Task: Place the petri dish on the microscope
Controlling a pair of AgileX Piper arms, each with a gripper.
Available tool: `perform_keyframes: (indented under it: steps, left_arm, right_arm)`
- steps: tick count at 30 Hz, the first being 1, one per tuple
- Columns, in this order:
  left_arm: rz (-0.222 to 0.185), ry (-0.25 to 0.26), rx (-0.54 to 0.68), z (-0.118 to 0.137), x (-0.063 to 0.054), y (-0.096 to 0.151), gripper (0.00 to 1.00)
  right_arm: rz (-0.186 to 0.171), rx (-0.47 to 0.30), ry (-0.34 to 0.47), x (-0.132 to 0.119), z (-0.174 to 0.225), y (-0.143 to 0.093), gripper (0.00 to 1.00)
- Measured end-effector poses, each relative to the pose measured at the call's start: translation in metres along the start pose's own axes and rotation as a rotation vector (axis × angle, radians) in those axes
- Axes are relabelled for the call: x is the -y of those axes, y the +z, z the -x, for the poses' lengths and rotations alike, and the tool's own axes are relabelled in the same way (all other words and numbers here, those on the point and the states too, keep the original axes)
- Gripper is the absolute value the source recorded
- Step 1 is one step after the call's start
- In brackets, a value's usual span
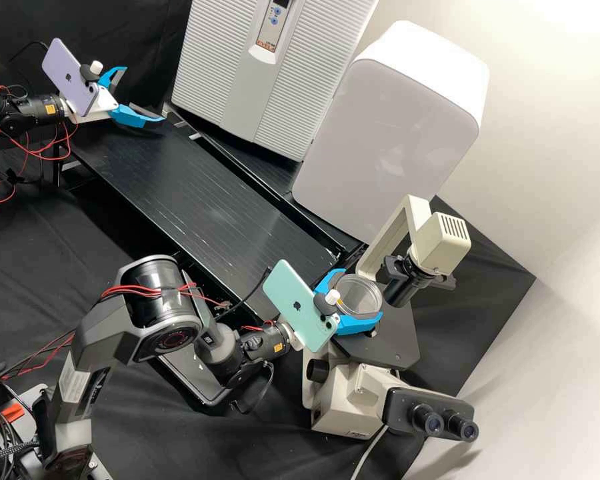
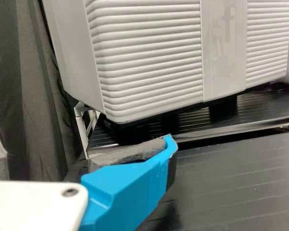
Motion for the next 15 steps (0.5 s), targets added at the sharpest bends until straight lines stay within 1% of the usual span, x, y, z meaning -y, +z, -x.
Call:
perform_keyframes:
  steps: [6, 8, 10, 13, 15]
  left_arm:
    - [0.0, 0.0, 0.0, 0.0, 0.0, 0.0, 1.0]
    - [0.0, 0.0, 0.0, 0.0, 0.0, 0.0, 1.0]
    - [0.0, 0.0, 0.0, 0.0, 0.0, 0.0, 1.0]
    - [0.0, 0.0, 0.0, 0.0, 0.0, 0.0, 1.0]
    - [0.0, 0.0, 0.0, 0.0, 0.0, 0.0, 1.0]
  right_arm:
    - [-0.005, 0.004, 0.0, -0.001, 0.013, -0.004, 0.0]
    - [-0.028, 0.0, -0.002, -0.003, 0.018, -0.008, 0.0]
    - [-0.042, 0.003, -0.013, -0.003, 0.023, -0.01, 0.0]
    - [-0.07, -0.018, -0.027, -0.008, 0.031, -0.016, 0.0]
    - [-0.071, -0.025, -0.042, -0.011, 0.035, -0.019, 0.0]
